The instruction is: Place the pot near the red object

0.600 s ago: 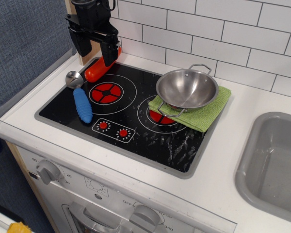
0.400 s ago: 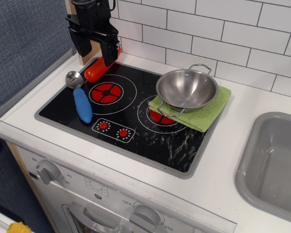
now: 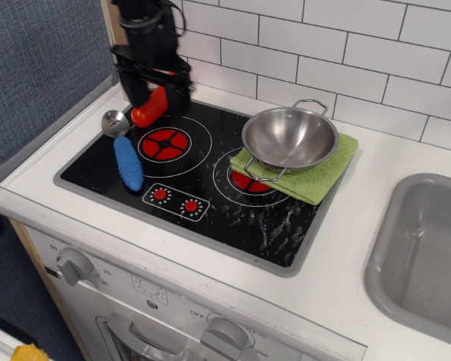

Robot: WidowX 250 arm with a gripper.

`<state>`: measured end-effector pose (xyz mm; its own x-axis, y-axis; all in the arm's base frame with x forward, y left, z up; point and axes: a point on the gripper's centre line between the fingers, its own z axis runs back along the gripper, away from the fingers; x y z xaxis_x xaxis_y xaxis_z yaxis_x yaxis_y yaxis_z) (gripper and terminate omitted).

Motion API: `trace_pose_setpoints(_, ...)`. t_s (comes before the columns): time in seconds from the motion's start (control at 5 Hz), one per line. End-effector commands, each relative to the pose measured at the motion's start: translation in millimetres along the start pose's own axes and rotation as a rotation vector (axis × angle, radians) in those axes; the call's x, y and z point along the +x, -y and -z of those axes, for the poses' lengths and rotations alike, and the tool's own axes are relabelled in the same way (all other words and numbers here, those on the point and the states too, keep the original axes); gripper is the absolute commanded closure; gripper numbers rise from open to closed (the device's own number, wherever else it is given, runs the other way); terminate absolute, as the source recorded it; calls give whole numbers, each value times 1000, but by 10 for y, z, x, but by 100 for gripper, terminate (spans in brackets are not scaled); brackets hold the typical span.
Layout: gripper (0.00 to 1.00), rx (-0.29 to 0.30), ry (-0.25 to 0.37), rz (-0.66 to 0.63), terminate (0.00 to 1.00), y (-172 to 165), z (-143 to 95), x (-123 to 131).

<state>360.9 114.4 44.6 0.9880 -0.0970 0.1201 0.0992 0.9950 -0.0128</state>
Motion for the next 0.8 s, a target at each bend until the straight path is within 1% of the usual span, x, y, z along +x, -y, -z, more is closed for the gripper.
trace_pose_setpoints(0.0, 0, 34, 128, 93, 0, 655, -371, 227)
trace_pose_setpoints(0.2, 0, 52, 107, 68, 0, 763, -299, 300)
trace_pose_setpoints(0.4, 0, 67, 71, 39, 0, 747, -162, 350)
trace_pose_setpoints(0.6, 0, 82, 24, 14, 0, 747, 2, 336)
